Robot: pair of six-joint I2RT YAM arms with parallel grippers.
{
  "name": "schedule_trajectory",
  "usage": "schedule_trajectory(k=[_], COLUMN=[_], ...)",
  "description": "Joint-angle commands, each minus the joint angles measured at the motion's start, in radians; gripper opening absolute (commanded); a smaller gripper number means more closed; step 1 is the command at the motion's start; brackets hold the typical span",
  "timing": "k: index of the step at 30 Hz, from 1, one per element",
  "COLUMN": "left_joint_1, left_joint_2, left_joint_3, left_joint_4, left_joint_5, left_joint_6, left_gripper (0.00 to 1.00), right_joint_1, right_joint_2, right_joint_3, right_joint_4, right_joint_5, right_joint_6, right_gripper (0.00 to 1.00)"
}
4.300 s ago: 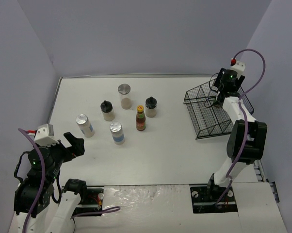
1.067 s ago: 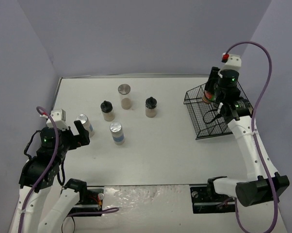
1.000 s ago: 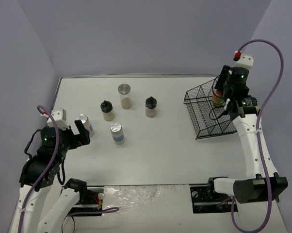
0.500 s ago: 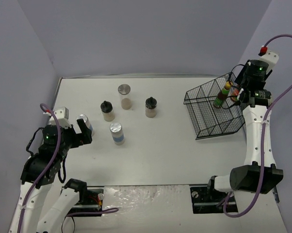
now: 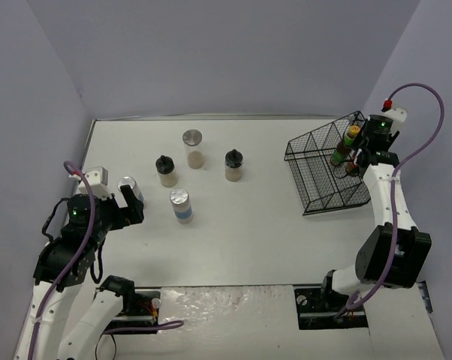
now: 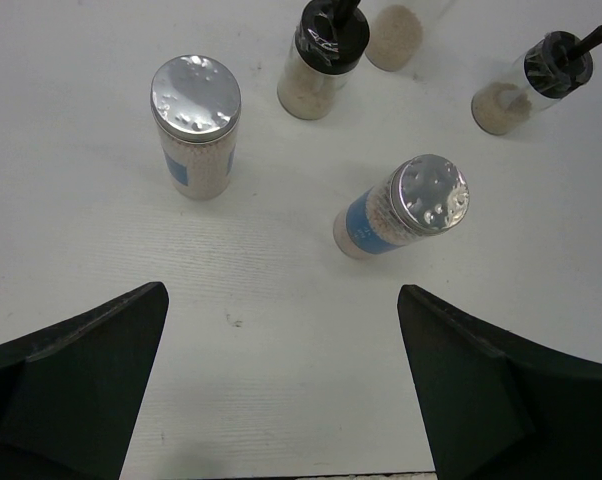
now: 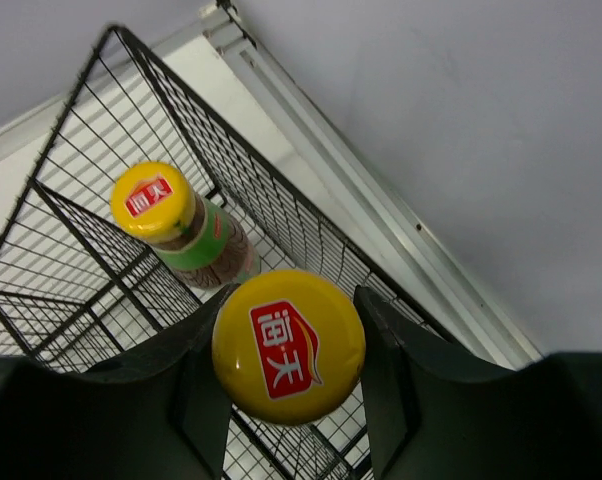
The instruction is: Organize the condiment bottles
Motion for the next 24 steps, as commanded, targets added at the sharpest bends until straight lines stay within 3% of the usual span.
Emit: schedule_trajectory(k=[1, 7, 10, 15, 18, 24], left_joint_1=[-0.004, -0.004, -0.004, -0.004, -0.004, -0.004], left_joint_2=[0.009, 0.002, 0.000, -0.005, -0.005, -0.002], left_joint_3=[0.001, -0.016, -0.022, -0.028, -0.033, -0.036], left_joint_4=[0.068, 0.077, 0.081, 0.080, 0.081, 0.089], left_joint_5=[0.003, 0.003, 0.004, 0.003, 0.003, 0.004], left_joint_6=[-0.012, -0.014, -0.018, -0.020, -0.023, -0.028], left_gripper=[0.97, 0.97, 0.97, 0.97, 0.97, 0.97], right_joint_1=[-0.003, -0.003, -0.003, -0.003, -0.003, -0.003], right_joint_2=[-0.004, 0.038, 0.053, 0.049, 0.028, -0.006], right_joint_3=[-0.040, -0.103, -0.122, -0.141, -0.147, -0.126], right_joint_4=[0.243, 0.278, 0.294, 0.300, 0.297, 0.240], right_joint_5=[0.014, 0.024, 0.024, 0.015, 0.006, -0.021], right_joint_6=[0.035, 0.061, 0.072, 0.083, 0.089, 0.092], right_gripper=[0.00, 0.02, 0.14, 0.54, 0.70, 0.82])
